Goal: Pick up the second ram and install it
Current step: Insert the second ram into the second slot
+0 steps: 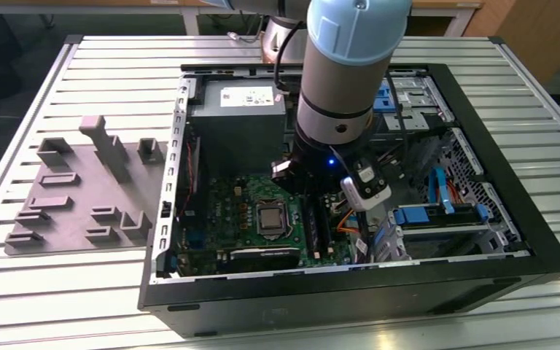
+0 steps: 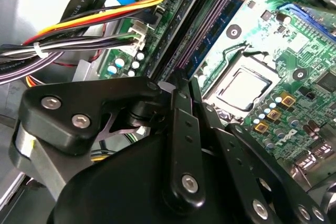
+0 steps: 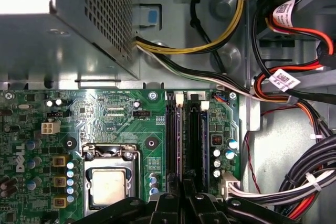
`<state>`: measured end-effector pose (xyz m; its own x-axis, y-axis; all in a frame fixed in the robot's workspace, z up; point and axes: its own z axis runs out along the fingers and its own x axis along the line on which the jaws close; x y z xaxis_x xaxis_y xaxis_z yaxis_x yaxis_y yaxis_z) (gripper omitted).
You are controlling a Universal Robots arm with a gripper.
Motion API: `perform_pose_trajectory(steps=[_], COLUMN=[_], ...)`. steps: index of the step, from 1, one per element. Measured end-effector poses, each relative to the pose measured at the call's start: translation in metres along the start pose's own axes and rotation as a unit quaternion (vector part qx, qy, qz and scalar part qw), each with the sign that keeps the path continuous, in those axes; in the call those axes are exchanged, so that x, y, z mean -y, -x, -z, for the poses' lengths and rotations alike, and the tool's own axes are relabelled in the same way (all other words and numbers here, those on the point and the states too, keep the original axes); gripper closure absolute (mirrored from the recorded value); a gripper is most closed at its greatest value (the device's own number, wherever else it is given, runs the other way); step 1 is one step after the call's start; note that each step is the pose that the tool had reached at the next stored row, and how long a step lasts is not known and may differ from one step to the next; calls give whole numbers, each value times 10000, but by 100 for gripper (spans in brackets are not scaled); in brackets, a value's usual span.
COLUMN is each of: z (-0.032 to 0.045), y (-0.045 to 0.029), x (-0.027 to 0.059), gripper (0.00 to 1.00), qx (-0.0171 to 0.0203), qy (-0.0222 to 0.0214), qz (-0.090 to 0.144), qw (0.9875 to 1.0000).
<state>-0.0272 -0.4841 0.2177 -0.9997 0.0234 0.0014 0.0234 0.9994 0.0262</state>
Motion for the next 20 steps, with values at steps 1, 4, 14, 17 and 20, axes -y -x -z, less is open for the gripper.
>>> perform_pose_trajectory(steps=[1, 4, 14, 17, 20], z=[-1, -5, -31, -11, 8], y=[1, 2, 2, 3, 3], x=[0, 0, 2, 2, 12], gripper=[86, 86, 86, 86, 86], qx=[0, 0, 0, 3, 0], qy=[0, -1, 0, 10, 0], qz=[-1, -1, -4, -4, -4], qw=[10000, 10000, 10000, 10000, 10000])
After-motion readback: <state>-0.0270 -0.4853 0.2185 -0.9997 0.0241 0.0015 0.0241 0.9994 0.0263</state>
